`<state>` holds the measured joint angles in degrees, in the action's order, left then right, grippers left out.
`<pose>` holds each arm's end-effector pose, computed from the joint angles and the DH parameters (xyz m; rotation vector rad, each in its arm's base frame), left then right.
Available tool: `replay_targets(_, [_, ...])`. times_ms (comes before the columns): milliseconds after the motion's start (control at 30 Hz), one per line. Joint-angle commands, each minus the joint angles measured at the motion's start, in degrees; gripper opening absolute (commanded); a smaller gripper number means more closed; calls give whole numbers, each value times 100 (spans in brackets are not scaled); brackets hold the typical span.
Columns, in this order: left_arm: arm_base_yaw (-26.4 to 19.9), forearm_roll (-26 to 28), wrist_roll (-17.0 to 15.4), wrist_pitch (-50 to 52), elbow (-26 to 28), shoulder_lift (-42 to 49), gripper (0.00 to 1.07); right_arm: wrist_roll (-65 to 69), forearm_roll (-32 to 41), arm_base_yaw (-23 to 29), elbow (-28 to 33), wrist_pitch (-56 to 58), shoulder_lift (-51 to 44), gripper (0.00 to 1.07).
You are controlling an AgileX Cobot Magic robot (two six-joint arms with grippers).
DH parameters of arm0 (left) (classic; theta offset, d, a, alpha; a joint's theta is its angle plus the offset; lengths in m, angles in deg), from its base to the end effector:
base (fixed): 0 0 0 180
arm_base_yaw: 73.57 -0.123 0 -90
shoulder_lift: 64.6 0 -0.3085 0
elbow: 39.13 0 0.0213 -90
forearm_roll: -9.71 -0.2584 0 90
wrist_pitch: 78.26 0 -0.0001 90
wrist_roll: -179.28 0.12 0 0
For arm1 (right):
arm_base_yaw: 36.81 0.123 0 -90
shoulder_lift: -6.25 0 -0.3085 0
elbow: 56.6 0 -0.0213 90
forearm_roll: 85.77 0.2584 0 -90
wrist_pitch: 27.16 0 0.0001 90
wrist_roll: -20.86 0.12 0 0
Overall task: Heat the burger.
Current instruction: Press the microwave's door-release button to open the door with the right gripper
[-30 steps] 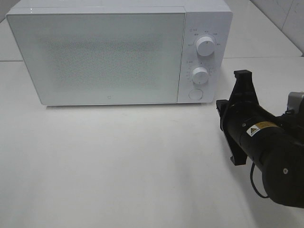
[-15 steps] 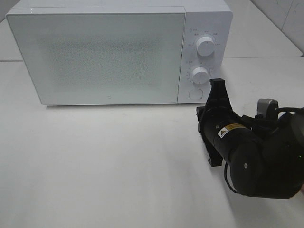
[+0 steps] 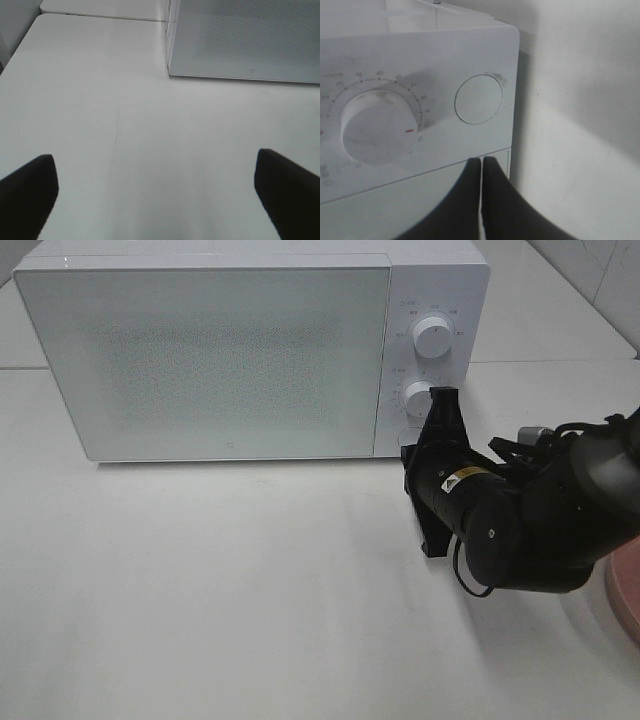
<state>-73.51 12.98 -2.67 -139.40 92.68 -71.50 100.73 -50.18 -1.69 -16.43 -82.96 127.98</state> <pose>0.0009 -0.0060 0.2724 -0.0299 2.0282 -0.0902 0.3280 0.1601 0.1073 1.4154 1.5079 1.0915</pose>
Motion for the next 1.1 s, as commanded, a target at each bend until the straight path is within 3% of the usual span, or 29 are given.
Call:
replay_targets(33, [-23, 40, -17, -6, -6, 92, 100, 86, -115, -172, -149, 80, 80, 0])
replay_targets(500, [-23, 40, -17, -6, -6, 92, 100, 218, -132, -327, -728, 189, 487, 0])
replay_targets(1100, [-23, 40, -11, -6, -6, 92, 100, 120, -172, -567, -911, 275, 642, 0])
